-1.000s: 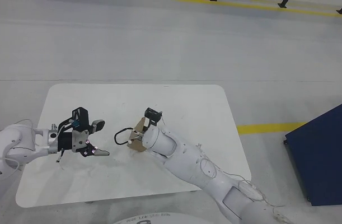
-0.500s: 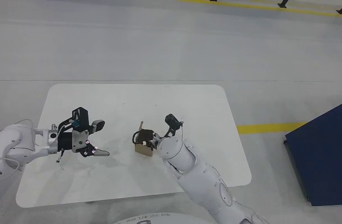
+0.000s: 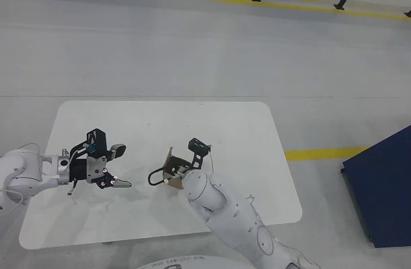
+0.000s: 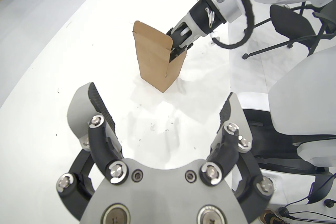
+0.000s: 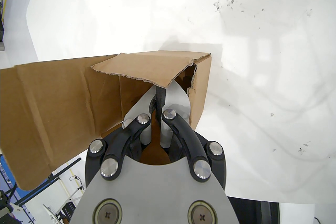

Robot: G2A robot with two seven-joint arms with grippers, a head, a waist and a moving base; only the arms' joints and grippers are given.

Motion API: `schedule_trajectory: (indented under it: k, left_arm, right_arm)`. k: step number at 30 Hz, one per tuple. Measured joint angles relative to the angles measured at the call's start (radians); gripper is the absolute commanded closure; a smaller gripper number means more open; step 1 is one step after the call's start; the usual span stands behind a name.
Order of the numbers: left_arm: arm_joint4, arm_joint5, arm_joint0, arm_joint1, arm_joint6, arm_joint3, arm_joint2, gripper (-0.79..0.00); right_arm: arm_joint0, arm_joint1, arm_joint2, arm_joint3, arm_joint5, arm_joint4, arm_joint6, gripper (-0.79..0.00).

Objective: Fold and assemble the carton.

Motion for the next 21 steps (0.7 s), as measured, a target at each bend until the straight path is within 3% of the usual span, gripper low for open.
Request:
schedule_trajectory:
  k: [9,21]
  left_arm:
    - [0.000,0.000,0.000,0.000,0.000,0.000,0.000,-0.785]
    - [0.000,0.000,0.000,0.000,0.000,0.000,0.000,-0.785]
  right_arm:
    - [0.056,-0.008,-0.057,0.048,-0.003,-0.018,0.036,0.000]
    - [0.216,-0.074,-0.028,0.280,0.000,0.011,0.194,0.000]
